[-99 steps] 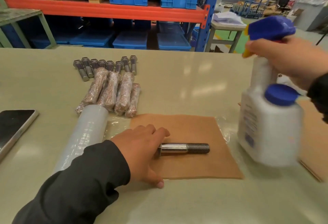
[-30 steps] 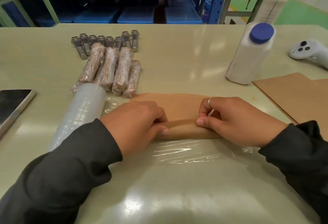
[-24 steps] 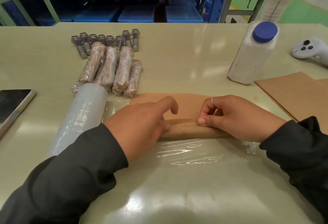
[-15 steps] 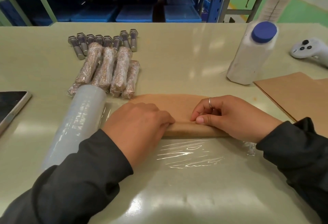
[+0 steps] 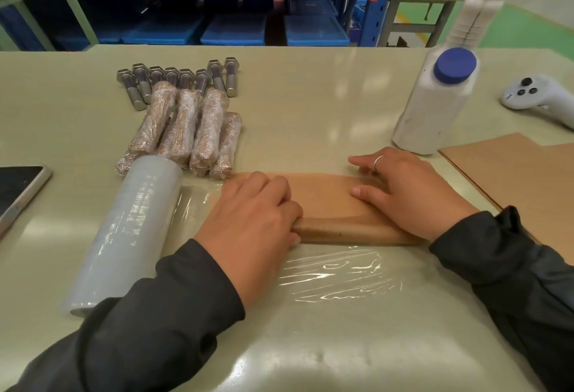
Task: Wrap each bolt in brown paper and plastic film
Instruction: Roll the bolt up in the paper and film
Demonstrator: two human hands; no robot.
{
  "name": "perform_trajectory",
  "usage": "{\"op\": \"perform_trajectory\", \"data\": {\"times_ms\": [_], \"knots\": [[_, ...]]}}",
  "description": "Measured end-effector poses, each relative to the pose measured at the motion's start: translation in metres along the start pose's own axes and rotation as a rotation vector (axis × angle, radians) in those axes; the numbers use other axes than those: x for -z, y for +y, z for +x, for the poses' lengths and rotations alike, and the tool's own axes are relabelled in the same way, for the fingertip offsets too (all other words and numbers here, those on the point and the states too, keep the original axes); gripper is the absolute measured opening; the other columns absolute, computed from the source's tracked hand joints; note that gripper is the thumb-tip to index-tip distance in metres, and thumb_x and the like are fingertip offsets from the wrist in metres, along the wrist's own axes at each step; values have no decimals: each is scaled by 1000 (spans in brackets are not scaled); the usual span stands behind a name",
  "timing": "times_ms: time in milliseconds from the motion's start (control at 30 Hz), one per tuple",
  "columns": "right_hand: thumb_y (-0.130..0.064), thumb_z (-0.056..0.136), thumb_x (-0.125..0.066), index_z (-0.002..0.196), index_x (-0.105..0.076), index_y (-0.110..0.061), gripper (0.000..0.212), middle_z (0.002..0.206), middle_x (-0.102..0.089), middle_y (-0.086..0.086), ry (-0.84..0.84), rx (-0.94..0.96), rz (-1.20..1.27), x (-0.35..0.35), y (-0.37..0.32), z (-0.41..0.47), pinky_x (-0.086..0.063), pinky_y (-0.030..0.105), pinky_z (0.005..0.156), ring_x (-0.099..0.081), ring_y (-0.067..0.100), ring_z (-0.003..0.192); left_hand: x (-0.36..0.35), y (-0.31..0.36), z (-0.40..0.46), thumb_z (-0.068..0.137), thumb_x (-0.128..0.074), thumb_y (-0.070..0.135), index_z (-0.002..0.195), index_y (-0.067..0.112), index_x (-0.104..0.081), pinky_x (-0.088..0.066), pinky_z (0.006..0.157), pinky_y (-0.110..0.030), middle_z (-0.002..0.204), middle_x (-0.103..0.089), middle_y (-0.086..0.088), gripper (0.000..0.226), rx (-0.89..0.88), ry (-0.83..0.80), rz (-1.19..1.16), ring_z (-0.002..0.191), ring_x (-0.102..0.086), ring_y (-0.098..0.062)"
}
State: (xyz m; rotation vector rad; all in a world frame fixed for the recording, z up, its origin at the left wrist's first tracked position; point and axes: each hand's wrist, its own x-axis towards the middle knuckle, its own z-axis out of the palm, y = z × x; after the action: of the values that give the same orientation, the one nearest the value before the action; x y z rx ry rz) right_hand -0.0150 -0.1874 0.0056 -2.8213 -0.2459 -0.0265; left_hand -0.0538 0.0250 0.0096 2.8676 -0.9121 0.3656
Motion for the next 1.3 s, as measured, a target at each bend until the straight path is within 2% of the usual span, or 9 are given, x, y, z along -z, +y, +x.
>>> {"op": "perform_trajectory", "data": {"times_ms": [167, 333, 467, 633, 767, 933, 1067, 1200, 1300], "knots": [[-30, 89, -59, 105, -65, -32, 17, 76, -44, -17, 41, -4, 25, -2, -4, 5, -27, 31, 90, -47, 10, 90, 2, 3, -4, 71, -52, 31, 77, 14, -71, -47, 64, -35, 77, -59, -2, 26, 29, -12, -3, 72, -59, -25], [-25, 90, -57, 90, -69, -24, 12, 97, -50, -8, 204, 62, -96, -1, -5, 5, -13, 23, 82, -45, 16, 105, 4, 5, -5, 74, -35, 33, 78, 15, -72, -48, 66, -34, 77, -60, 0, 41, 20, 21, 24, 73, -59, -24], [1, 85, -53, 85, -62, -5, 10, 91, -57, 8, 347, 309, -65, 9, -11, -4, -30, 30, 82, -53, 28, 84, 4, 5, -5, 77, -35, 25, 78, 17, -72, -43, 57, -31, 76, -60, 1, 38, 13, 36, 62, 71, -58, -23], [-16, 91, -49, 93, -45, -17, 5, 72, -43, -11, 142, 309, 167, 14, -14, -16, -32, 19, 60, -46, 8, 70, 3, 6, -7, 79, -34, 25, 79, 19, -70, -37, 56, -30, 77, -58, 3, 36, 4, 25, 117, 68, -54, -21], [-53, 61, -70, 108, -40, -39, 57, 81, -52, -15, -82, 184, 240, 18, -17, -16, -38, 7, 66, -52, -4, 74, 3, 6, -7, 77, -34, 28, 75, 19, -68, -35, 57, -30, 74, -57, 2, 35, 12, 36, 115, 67, -54, -21], [-34, 70, -78, 100, -65, -34, 33, 78, -64, -14, -216, 190, 299, 15, -21, -16, -40, 12, 63, -57, 1, 72, 1, 4, -6, 68, -71, 13, 73, 17, -69, -23, 64, -32, 71, -59, 1, 6, -9, 101, 107, 67, -58, -23], [-21, 75, -76, 84, -68, -39, 21, 74, -68, -15, -284, 210, 458, 14, -22, -19, -44, 16, 66, -61, 4, 71, 6, 5, -5, 48, -89, 13, 76, 7, -62, -26, 67, -32, 67, -59, -4, 39, 105, 174, -19, 62, -58, -25], [-18, 76, -76, 85, -70, -33, 18, 75, -68, -16, -309, 209, 490, 13, -22, -21, -47, 19, 69, -62, 6, 72, 15, 2, -5, 37, -91, 25, 106, 4, -59, -24, 89, -38, 103, -59, -17, 79, 190, 203, 8, 101, -48, -32], [-17, 76, -75, 84, -70, -34, 20, 73, -68, -17, -313, 211, 498, 12, -23, -21, -47, 19, 68, -62, 6, 70, 15, -2, -4, 44, -91, 20, 89, 9, -67, -28, 90, -34, 84, -66, -8, 52, 65, 96, -8, 84, -64, -27]]}}
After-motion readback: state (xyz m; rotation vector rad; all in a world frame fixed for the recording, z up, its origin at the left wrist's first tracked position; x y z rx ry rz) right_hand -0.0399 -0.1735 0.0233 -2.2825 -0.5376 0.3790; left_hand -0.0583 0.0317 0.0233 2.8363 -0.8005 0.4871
